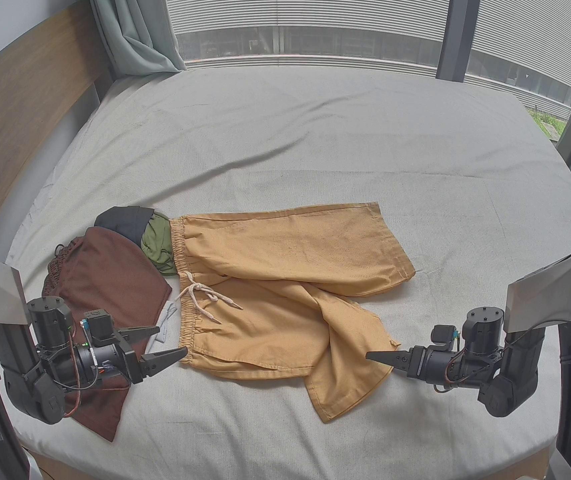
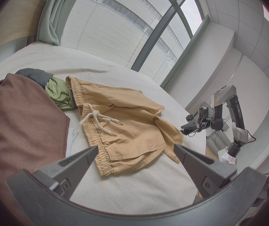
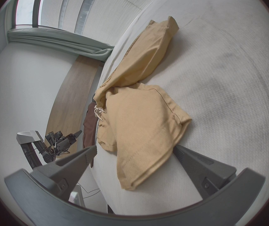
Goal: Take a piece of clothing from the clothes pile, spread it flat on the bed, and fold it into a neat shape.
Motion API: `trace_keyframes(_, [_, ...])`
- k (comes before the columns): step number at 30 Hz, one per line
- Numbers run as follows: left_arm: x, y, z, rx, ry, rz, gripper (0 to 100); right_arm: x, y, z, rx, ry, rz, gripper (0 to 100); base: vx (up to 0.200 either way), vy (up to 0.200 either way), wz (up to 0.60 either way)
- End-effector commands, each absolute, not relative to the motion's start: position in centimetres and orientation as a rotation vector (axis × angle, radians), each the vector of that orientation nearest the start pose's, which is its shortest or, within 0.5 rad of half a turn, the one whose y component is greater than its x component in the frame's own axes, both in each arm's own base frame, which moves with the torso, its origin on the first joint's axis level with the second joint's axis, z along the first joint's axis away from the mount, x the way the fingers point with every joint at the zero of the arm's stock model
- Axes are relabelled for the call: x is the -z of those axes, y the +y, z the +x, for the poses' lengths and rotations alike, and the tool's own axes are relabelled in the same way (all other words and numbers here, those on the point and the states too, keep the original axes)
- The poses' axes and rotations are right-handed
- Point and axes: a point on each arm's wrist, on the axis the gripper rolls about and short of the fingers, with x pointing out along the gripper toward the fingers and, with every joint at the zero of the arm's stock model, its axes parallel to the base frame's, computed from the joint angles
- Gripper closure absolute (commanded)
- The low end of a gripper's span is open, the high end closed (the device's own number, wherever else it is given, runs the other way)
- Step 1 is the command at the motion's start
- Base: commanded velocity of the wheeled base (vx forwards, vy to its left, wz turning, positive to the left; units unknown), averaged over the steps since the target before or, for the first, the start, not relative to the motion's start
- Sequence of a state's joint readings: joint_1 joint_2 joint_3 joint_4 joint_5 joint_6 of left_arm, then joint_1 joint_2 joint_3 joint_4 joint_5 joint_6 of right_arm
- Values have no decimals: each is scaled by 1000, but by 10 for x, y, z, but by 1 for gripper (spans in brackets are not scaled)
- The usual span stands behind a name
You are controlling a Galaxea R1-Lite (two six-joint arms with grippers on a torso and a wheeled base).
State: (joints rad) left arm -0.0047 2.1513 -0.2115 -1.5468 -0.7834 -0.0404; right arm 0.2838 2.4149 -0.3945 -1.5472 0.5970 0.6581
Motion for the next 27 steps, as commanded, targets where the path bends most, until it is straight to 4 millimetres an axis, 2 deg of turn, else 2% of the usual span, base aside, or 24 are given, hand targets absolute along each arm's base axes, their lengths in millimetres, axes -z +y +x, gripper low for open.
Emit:
trace_keyframes(1, [-24,-17,262,775,380,-178,0,27,101,294,-688,705,674,0,0,0,0])
trace_keyframes(11, [-23,-17,262,777,378,-168,0,11,95,308,-626,611,703,0,0,0,0])
trace_keyframes(24, [-23,-18,262,778,378,-168,0,11,92,308,-599,604,703,0,0,0,0])
trace_keyframes(25, [-23,-18,262,778,378,-168,0,11,92,308,-599,605,702,100,0,0,0])
trace_keyframes(27, [-23,-18,262,778,380,-168,0,12,91,308,-595,607,701,100,0,0,0])
